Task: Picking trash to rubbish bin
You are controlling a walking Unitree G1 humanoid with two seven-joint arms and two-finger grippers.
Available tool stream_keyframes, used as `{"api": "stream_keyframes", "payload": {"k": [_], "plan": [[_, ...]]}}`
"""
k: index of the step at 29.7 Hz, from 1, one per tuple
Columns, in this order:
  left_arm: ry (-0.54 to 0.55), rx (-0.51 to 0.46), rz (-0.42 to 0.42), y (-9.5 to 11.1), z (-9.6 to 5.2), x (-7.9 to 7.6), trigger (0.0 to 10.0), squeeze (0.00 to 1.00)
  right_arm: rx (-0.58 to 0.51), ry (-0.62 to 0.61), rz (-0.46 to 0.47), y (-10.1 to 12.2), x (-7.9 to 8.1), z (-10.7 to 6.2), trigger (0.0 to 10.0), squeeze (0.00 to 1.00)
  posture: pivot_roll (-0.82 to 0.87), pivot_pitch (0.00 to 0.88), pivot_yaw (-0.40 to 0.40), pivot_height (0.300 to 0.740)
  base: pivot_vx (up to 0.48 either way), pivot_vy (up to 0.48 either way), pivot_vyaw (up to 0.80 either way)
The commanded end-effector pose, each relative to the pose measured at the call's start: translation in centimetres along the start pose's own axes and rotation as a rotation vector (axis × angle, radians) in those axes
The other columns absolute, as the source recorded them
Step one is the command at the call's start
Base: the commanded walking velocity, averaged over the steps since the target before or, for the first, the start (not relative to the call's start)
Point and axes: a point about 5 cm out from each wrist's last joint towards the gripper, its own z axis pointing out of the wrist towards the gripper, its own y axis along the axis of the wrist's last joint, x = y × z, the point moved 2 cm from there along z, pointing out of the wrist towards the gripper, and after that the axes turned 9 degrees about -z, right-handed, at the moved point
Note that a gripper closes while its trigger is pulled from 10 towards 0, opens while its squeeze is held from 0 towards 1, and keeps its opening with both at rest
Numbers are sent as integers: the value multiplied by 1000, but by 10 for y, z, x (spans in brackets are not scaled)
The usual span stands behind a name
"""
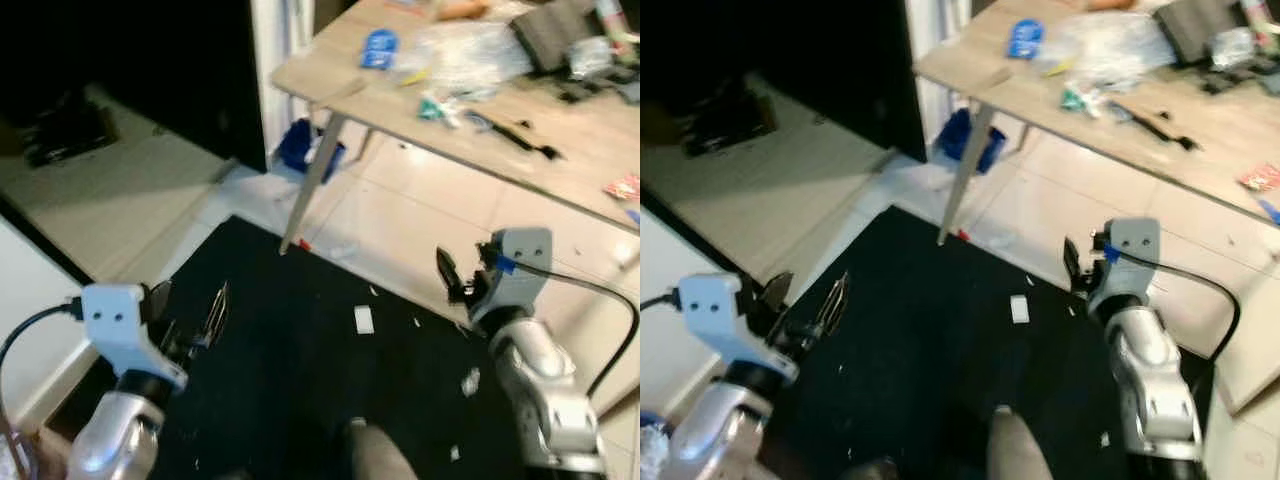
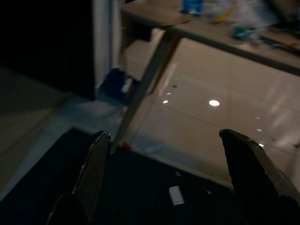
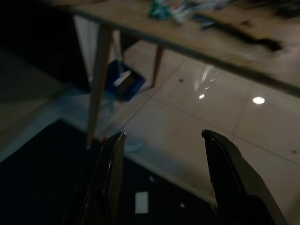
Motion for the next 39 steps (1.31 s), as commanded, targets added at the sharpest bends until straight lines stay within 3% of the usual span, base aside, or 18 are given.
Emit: {"api": "stream_keyframes", "payload": {"k": [1,39], "plan": [[20,24,-2,-4,-4,4,10000,0,28,10,17,-7,4,-3,10000,0,-157,123,34,740,0,0,-800],[33,33,6,-4,-4,5,10000,0,2,1,25,-4,2,-4,10000,0,-158,122,31,740,0,0,-758]]}}
